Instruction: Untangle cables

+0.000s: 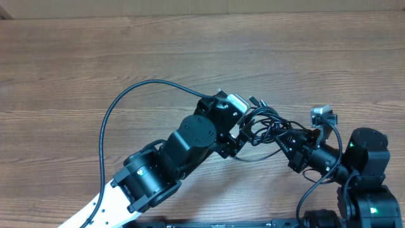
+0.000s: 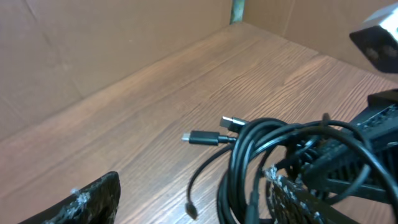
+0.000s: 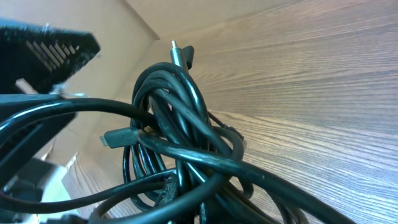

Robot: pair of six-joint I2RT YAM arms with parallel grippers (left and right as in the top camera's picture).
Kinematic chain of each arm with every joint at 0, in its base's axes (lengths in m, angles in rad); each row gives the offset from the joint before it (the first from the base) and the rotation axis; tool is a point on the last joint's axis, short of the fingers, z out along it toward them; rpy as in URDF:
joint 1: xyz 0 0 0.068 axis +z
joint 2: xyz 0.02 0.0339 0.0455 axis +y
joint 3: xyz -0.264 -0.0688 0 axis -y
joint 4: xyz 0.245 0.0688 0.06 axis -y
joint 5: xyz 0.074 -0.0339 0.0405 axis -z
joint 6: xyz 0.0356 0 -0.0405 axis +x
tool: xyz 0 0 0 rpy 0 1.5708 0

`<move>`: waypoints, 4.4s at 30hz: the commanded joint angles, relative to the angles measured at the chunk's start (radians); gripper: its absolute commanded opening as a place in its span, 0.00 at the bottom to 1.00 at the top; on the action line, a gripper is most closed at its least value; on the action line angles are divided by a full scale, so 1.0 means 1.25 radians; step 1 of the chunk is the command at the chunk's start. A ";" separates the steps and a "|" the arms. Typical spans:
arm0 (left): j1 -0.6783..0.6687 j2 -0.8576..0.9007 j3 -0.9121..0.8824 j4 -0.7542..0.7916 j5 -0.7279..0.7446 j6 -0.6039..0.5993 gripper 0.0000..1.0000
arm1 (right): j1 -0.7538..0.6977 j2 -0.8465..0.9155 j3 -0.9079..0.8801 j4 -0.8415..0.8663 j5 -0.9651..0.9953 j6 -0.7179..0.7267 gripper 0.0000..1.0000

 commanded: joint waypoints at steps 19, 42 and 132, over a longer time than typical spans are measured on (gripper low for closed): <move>0.004 0.013 0.009 -0.059 0.182 0.120 0.80 | 0.005 -0.003 0.020 0.001 -0.118 -0.116 0.04; 0.005 0.020 0.009 -0.040 0.112 0.087 0.04 | 0.005 -0.003 0.020 -0.021 -0.135 -0.158 0.04; 0.006 -0.057 0.009 0.204 0.345 -0.363 0.04 | 0.005 0.002 0.020 0.174 -0.264 0.097 0.22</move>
